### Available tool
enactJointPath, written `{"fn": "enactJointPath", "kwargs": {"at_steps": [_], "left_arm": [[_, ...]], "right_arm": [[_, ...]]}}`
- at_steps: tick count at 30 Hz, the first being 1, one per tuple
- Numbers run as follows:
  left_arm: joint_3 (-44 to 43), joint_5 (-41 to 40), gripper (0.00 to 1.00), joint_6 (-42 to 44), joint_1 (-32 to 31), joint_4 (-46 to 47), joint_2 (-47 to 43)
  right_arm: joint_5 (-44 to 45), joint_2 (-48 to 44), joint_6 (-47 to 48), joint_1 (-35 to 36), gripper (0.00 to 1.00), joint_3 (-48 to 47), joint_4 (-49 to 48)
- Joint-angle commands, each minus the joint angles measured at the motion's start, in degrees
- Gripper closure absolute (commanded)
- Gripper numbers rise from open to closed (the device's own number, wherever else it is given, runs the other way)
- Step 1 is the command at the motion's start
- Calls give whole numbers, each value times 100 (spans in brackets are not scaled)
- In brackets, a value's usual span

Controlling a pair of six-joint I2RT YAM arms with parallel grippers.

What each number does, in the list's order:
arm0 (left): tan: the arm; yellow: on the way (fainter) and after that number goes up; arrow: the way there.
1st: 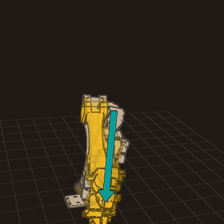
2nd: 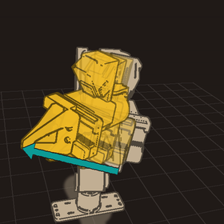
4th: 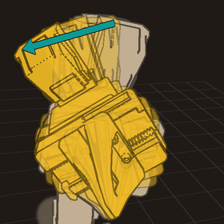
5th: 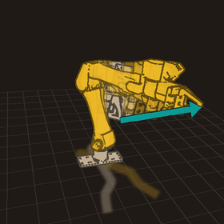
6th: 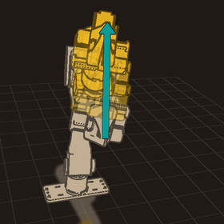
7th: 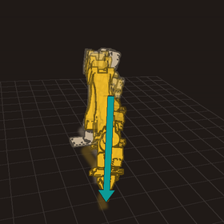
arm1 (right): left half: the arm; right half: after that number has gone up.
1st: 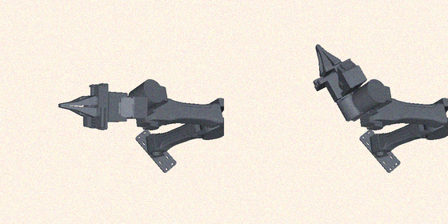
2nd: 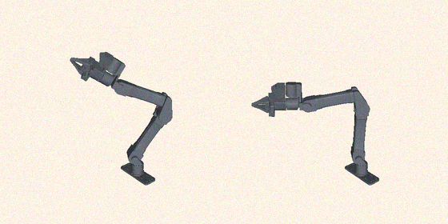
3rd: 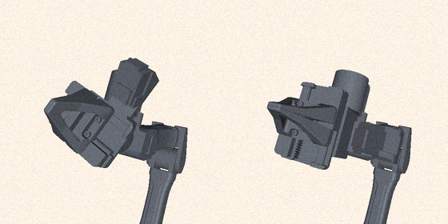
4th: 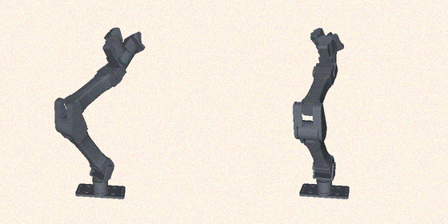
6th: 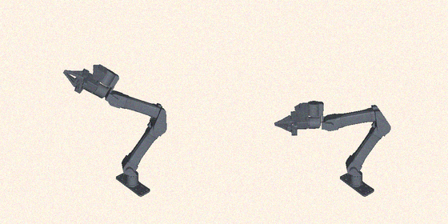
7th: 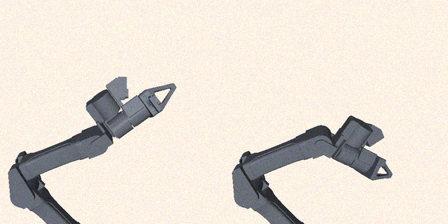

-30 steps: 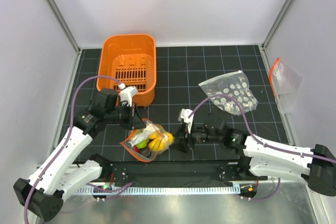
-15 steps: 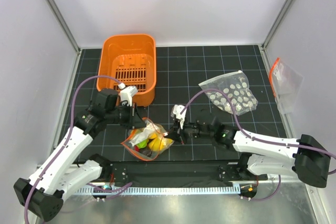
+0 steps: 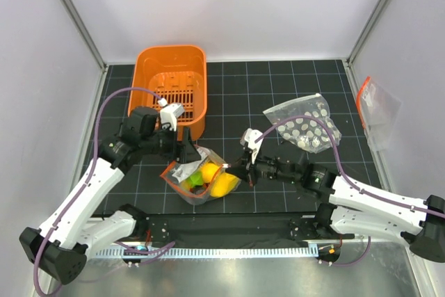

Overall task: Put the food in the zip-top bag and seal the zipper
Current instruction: Zip the zipper food storage bag at the center of the board.

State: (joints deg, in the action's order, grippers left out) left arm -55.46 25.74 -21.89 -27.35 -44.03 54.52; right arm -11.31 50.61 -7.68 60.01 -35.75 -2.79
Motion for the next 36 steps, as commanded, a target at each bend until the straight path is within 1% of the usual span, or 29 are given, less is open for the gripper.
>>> {"fn": "enactJointPath", "kwargs": {"at_steps": [1,2,5,9,11,12,17,19,23,24,26,27,31,36], "left_arm": [[-543,45,25,308,20,87,23],[-614,98,16,326,11,131,23],[-966,309,6,387,2,263,41],[-1388,476,0,501,-94,430,94],[-1555,529,0,589,-182,588,120],[-1590,511,0,642,-322,650,164],[-1819,99,0,1028,-780,852,383],[-1819,107,1,1108,-938,1053,488],[-1775,195,4,1301,-1333,1441,726],[-1801,221,5,1440,-1395,1467,796],[-1828,212,9,1529,-1509,1468,998],[-1819,247,10,1608,-1571,1468,1042],[-1662,256,12,1810,-1624,1476,1017],[-1337,370,16,2101,-1633,1511,736]], "right_arm": [[471,-16,-119,28,99,-336,647],[489,-16,-233,28,99,-371,683],[577,1,-418,20,99,-521,893],[595,19,-734,28,99,-697,1131],[638,19,-822,28,99,-784,1175],[639,19,-883,28,99,-819,1253],[744,10,-1104,28,99,-1144,1447],[849,54,-1191,20,99,-1355,1632],[1016,186,-1262,11,99,-1654,1887],[1043,195,-1279,20,99,-1698,1922],[1105,239,-1306,20,99,-1813,1983],[1305,282,-1306,20,99,-1848,2062],[1280,318,-1297,20,99,-1909,2080],[1210,301,-1288,20,99,-1831,1975]]}}
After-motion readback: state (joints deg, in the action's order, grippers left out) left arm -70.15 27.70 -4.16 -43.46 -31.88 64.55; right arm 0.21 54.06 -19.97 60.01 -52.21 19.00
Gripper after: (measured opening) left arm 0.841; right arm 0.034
